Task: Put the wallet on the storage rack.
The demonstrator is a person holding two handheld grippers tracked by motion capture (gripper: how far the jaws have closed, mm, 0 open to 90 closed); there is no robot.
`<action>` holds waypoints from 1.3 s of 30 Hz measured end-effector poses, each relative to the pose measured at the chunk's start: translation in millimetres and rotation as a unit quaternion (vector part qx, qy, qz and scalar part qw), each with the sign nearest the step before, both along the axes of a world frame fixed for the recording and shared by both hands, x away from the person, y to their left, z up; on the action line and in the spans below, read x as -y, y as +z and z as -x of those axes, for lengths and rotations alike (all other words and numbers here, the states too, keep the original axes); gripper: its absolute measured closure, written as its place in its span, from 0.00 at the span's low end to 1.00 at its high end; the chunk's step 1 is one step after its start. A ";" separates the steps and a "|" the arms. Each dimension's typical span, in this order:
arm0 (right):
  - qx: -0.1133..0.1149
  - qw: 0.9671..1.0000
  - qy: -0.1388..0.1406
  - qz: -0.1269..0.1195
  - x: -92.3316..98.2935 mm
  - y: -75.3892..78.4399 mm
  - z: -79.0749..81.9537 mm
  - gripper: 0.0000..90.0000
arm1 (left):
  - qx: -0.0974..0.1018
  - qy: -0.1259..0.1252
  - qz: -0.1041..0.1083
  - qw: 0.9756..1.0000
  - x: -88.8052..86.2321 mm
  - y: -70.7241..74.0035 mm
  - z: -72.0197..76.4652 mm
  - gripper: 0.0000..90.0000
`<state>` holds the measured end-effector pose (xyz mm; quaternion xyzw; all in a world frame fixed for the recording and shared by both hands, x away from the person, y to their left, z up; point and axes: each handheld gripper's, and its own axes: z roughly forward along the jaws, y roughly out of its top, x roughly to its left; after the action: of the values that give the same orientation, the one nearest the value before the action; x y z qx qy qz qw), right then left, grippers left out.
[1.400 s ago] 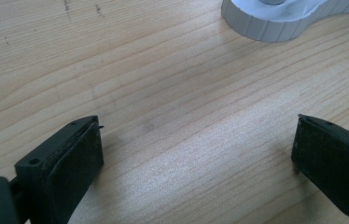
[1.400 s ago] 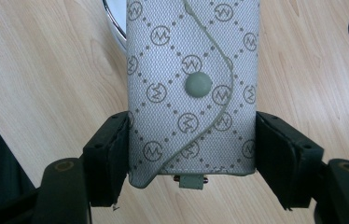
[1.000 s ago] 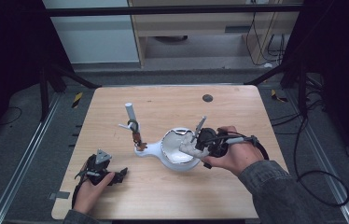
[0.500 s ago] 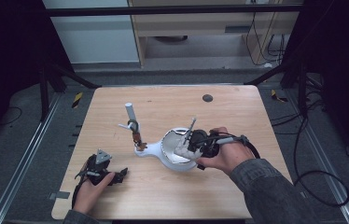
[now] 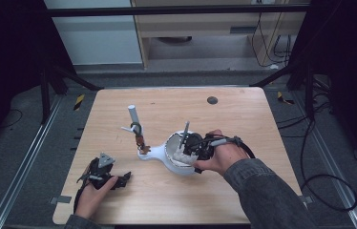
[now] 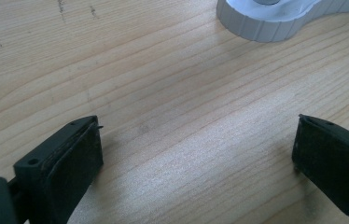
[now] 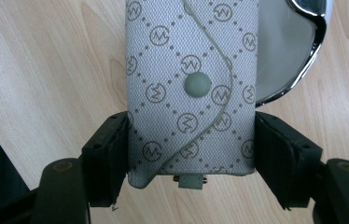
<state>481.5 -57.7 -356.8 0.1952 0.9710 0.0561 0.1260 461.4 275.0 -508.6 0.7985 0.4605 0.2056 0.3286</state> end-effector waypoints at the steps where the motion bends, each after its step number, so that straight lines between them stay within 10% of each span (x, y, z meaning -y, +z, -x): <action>1: -0.001 1.000 0.002 0.002 -1.5 -1.2 -1.5 0.35 | 0.000 0.000 0.000 1.000 0.0 0.0 0.0 0.01; 39: -0.006 1.000 -0.012 0.009 -15.1 -9.3 -18.7 0.35 | -0.001 -0.004 0.000 1.000 0.8 0.1 -0.1 0.01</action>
<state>500.2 -42.7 -366.1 0.2057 0.9698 0.0452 0.1229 461.5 274.3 -508.5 0.8005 0.4578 0.2040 0.3287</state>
